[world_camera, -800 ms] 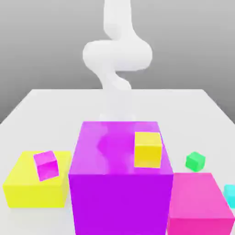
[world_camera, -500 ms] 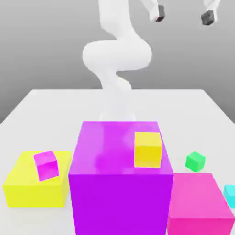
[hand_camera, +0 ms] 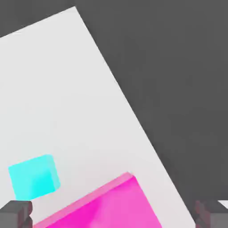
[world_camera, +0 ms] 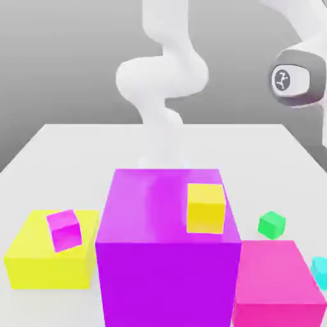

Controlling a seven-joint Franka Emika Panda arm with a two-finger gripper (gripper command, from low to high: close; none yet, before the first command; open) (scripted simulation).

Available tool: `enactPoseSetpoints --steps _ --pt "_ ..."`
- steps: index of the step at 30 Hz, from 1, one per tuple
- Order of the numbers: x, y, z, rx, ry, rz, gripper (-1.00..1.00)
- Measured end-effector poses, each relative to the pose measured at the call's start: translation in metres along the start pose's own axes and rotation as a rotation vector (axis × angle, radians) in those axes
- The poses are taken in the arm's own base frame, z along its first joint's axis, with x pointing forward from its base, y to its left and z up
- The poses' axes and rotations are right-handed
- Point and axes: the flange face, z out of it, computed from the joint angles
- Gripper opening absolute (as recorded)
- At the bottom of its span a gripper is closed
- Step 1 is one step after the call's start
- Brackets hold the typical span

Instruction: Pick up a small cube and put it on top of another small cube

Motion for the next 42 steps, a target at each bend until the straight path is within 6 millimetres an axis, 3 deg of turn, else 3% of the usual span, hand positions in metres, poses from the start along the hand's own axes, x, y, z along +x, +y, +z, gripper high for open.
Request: enactPoseSetpoints --steps 4,8,9,15,17,21,26,28,31,36,38,40,41,42 --pt "-0.028 -0.036 0.07 -0.015 -0.094 -0.163 0.0" --pt "-0.038 -0.041 0.127 -0.018 -0.11 -0.192 0.0" --pt "-0.04 -0.04 0.137 -0.018 -0.111 -0.193 -1.0" --pt "-0.041 -0.04 0.143 -0.018 -0.112 -0.194 -1.0" --pt "-0.039 -0.041 0.129 -0.018 -0.112 -0.194 -1.0" --pt "-0.031 -0.037 0.078 -0.019 -0.112 -0.179 -1.0" --pt "0.002 0.042 -0.007 -0.035 -0.109 0.029 -1.0" --pt "0.008 0.089 -0.043 -0.041 -0.107 0.142 -1.0" --pt "0.004 0.149 -0.1 -0.047 -0.104 0.293 -1.0" --pt "-0.026 0.219 -0.189 -0.052 -0.1 0.498 -1.0" --pt "-0.034 0.23 -0.18 -0.052 -0.1 0.529 -1.0" --pt "-0.04 0.233 -0.153 -0.052 -0.1 0.537 -1.0" --pt "-0.041 0.233 -0.146 -0.052 -0.1 0.538 1.0" --pt "-0.041 0.233 -0.146 -0.052 -0.1 0.538 1.0"
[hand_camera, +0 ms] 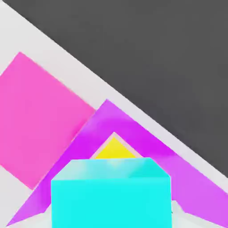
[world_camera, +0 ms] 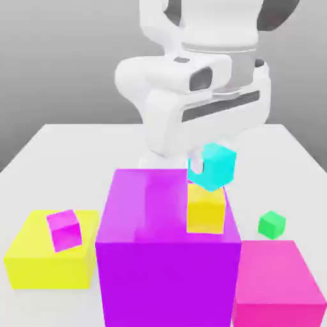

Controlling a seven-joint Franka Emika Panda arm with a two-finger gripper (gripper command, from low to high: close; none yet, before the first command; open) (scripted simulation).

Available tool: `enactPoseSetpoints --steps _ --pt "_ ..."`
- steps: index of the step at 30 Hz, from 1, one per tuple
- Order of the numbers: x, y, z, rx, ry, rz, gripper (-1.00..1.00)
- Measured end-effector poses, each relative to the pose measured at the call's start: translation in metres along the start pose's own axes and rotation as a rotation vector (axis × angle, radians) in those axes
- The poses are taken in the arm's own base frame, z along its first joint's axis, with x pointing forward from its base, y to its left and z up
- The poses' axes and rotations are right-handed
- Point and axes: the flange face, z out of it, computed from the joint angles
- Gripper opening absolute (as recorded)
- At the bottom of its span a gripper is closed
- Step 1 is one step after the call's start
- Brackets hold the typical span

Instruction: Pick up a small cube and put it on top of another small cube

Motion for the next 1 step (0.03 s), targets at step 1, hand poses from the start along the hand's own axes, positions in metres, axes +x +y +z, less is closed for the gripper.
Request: enactPoseSetpoints --steps 1 --pt "0.0 0.0 0.0 0.0 0.0 0.0 1.0"
